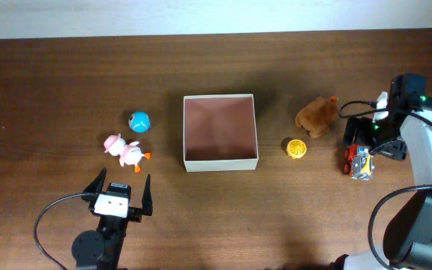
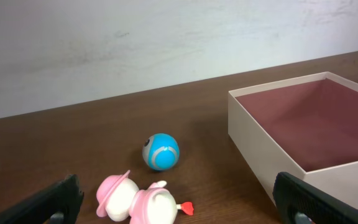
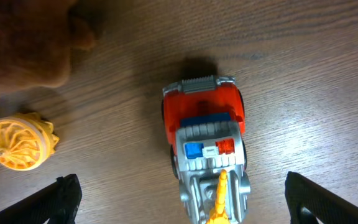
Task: Pack container
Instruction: 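Move the right gripper over the red toy fire truck and grasp it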
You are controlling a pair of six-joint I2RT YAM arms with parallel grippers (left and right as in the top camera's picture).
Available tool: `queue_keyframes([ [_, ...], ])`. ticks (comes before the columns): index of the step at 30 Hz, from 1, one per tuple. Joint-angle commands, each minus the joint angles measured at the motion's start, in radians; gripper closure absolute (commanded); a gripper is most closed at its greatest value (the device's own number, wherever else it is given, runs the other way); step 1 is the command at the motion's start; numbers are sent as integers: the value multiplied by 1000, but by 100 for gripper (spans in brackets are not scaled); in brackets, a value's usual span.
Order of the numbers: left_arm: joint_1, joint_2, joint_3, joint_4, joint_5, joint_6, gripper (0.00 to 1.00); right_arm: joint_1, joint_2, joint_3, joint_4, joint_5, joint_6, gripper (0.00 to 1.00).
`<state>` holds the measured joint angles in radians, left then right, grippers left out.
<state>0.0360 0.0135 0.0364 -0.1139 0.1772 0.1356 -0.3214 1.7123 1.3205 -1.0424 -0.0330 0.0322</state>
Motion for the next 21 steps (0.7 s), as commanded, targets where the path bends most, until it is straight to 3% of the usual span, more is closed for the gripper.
queue_keyframes([
  [1,7,-8,-4,0,14,12,0,-7,51,-9,3,22,-2,1],
  [21,7,-8,-4,0,14,12,0,-53,213,-48,40,-38,1,1],
])
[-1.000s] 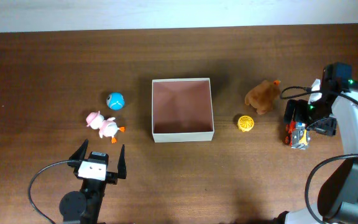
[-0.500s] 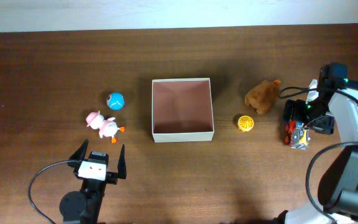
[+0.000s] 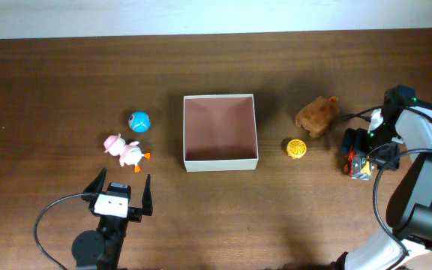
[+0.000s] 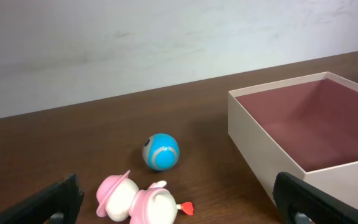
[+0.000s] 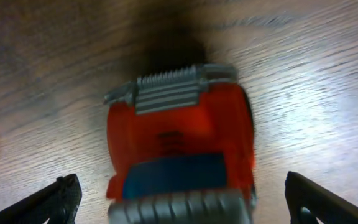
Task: Pack container
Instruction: 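Move the right gripper over the red toy fire truck and grasp it, then carry the fire truck with the right gripper into the white box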
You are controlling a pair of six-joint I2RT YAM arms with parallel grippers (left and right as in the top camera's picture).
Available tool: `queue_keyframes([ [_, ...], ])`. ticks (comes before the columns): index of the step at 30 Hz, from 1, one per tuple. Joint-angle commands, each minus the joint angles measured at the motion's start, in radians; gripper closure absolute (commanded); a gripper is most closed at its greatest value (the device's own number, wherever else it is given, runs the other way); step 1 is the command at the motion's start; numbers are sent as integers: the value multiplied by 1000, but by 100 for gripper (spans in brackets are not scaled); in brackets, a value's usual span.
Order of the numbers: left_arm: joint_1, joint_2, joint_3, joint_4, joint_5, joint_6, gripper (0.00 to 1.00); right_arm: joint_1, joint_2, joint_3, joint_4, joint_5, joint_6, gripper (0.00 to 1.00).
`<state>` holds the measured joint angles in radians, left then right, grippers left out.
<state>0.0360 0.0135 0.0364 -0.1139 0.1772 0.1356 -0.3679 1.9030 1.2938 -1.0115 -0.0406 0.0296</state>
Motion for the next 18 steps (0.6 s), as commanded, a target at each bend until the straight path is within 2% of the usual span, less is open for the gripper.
queue_keyframes([
  [1,7,-8,-4,0,14,12,0,-6,23,-25,15,-35,4,1],
  [4,7,-8,-4,0,14,12,0,-6,23,-42,30,-38,4,2],
  [10,7,-8,-4,0,14,12,0,-6,23,-56,33,-33,3,25],
  [18,7,-8,-4,0,14,12,0,-6,23,-56,33,-32,4,36],
])
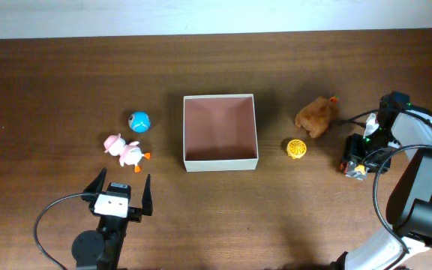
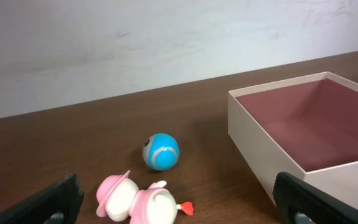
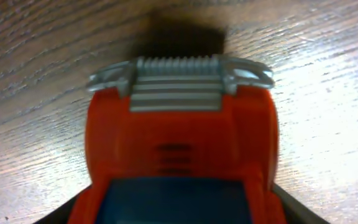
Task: Pack container
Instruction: 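Carry the fire truck with the right gripper into the white box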
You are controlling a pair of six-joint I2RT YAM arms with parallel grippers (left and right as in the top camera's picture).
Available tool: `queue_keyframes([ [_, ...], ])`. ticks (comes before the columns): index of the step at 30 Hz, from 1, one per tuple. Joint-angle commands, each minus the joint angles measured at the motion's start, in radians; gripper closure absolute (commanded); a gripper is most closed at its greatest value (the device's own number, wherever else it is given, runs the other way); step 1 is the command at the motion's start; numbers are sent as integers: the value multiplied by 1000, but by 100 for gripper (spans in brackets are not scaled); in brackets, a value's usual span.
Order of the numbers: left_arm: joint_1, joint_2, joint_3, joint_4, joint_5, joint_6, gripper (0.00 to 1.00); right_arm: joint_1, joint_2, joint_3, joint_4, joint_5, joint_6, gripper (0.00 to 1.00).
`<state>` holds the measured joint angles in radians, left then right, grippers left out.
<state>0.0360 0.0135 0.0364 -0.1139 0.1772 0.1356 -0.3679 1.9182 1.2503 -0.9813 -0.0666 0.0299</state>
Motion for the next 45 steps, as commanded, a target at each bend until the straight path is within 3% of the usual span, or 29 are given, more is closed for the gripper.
queue_keyframes([
  [1,7,-8,-4,0,14,12,0,-6,7,-12,2,-18,4,38],
  [9,7,-8,-4,0,14,12,0,-6,7,47,-64,-58,4,43],
  [18,7,-8,-4,0,14,12,0,-6,7,246,-276,-148,-49,43],
  [27,7,-8,-4,0,14,12,0,-2,-1,488,-534,-615,-354,43],
  [33,7,-8,-4,0,14,12,0,75,-28,515,-552,-935,-499,43],
  [39,7,-8,-4,0,14,12,0,268,-28,515,-402,-980,-420,42],
  [45,7,-8,-4,0,14,12,0,508,-27,515,-115,-792,-113,41],
])
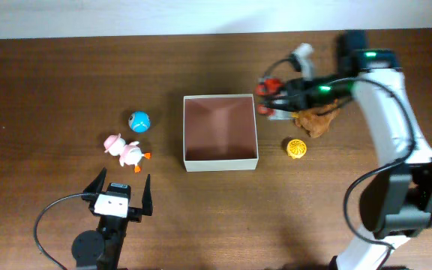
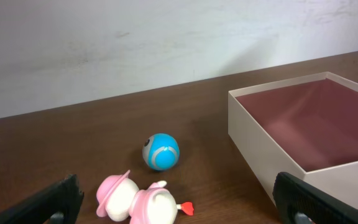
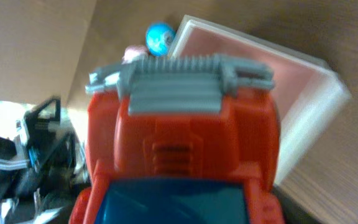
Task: Pack container
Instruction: 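Carry the fire truck with the right gripper into the white box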
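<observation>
A white box (image 1: pixel 220 164) with a dark pink inside stands mid-table, with nothing in it. My right gripper (image 1: pixel 282 96) is shut on the red toy truck (image 1: pixel 266 85), held in the air by the box's far right corner. The truck (image 3: pixel 182 124) fills the right wrist view, with the box (image 3: pixel 303 118) and blue ball (image 3: pixel 158 34) beyond it. My left gripper (image 1: pixel 118 193) stands open near the front edge, left of the box. Its view shows the blue ball (image 2: pixel 161 151), the pink duck toys (image 2: pixel 138 199) and the box wall (image 2: pixel 253 137).
A brown plush (image 1: pixel 317 116) and a yellow ribbed ball (image 1: pixel 296 148) lie right of the box. The blue ball (image 1: pixel 139 120) and pink ducks (image 1: pixel 126 150) lie to its left. The right arm reaches over the plush.
My right gripper was down around the truck on the table's right side. It now holds the truck in the air beside the box's far right corner. The left arm has not moved.
My right gripper was open above the truck at the table's right. It then stood lower and closer over it, then right around it. Now the truck is off the table and held by the box. The other toys and the left arm stayed put.
</observation>
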You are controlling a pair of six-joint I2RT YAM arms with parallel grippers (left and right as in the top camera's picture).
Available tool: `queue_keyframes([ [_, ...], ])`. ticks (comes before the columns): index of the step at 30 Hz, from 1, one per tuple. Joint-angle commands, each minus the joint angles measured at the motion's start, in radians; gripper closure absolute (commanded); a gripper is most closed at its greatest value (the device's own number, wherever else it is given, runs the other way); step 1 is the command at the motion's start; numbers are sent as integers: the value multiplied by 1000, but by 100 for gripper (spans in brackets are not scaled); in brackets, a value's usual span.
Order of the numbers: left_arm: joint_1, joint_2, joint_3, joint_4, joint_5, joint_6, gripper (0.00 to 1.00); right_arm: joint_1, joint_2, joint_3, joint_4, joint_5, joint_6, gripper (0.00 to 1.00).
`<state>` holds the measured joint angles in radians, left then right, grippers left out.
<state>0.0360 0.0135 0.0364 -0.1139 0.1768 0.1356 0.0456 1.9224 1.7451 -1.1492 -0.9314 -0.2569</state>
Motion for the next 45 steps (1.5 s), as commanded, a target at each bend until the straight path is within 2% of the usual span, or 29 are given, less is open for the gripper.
queue_keyframes([
  [1,7,-8,-4,0,14,12,0,137,-29,21,95,133,230,41],
  [7,7,-8,-4,0,14,12,0,323,4,21,234,472,487,41],
  [16,7,-8,-4,0,14,12,0,489,113,21,351,780,697,41],
  [25,7,-8,-4,0,14,12,0,537,229,21,406,813,736,42],
  [45,7,-8,-4,0,14,12,0,562,318,21,502,805,764,42],
])
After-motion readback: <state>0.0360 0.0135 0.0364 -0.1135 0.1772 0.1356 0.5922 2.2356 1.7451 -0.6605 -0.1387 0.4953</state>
